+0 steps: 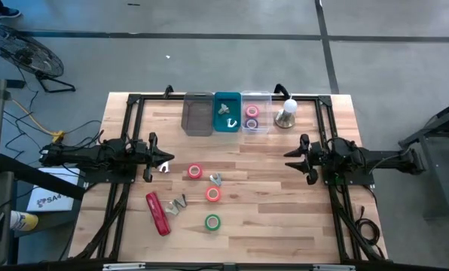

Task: Pick and place Stapler, Stapler remover, tape
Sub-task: Put the red stapler into the black bin

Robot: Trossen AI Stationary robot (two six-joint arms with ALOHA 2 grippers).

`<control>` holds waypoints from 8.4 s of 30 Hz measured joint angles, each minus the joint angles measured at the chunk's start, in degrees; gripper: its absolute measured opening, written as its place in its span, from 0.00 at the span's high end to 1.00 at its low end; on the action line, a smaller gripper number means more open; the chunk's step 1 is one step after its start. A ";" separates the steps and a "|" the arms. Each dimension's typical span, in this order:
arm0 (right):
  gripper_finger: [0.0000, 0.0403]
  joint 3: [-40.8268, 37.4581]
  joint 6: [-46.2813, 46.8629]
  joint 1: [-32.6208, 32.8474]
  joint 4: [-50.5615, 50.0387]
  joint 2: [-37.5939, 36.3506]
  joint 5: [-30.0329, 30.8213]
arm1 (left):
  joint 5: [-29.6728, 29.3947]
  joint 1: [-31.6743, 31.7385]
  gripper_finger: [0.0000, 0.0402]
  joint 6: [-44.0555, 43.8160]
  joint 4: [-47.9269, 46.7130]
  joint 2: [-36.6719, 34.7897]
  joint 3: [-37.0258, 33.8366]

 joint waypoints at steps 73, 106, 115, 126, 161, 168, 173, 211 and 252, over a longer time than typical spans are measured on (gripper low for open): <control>0.62 -0.04 0.29 -0.01 -0.66 -0.40 4.92 | 2.01 0.02 0.99 -18.39 -25.06 25.44 36.30; 0.62 -0.04 0.29 0.00 -0.66 -0.40 4.93 | 15.18 -9.76 0.48 -108.69 -59.85 56.82 51.10; 0.62 -0.04 0.29 -0.02 -0.66 -0.40 4.92 | 14.52 -22.93 0.48 -132.58 -57.93 63.11 51.10; 0.62 -0.04 0.31 -0.04 -0.66 -0.40 5.69 | 15.70 -27.70 0.48 -139.38 -59.34 71.97 51.10; 0.62 -0.07 4.86 -0.04 -0.68 -0.40 3.49 | 18.28 -29.36 0.17 -138.54 -40.17 73.76 36.54; 0.62 -0.07 4.86 -0.06 -0.68 -0.40 3.48 | 17.33 -29.31 0.29 -139.92 -37.88 74.93 35.55; 0.62 -0.07 4.86 -0.04 -0.68 -0.40 3.48 | 20.57 -29.33 0.41 -139.60 -34.63 78.11 35.50; 0.62 -0.07 4.83 -0.06 -0.68 -0.40 4.14 | 22.80 -29.22 0.51 -137.01 -32.94 81.18 34.60; 0.62 -0.05 4.84 -0.05 -0.68 -0.40 4.31 | 8.51 -28.73 0.51 -128.55 -59.28 65.70 47.21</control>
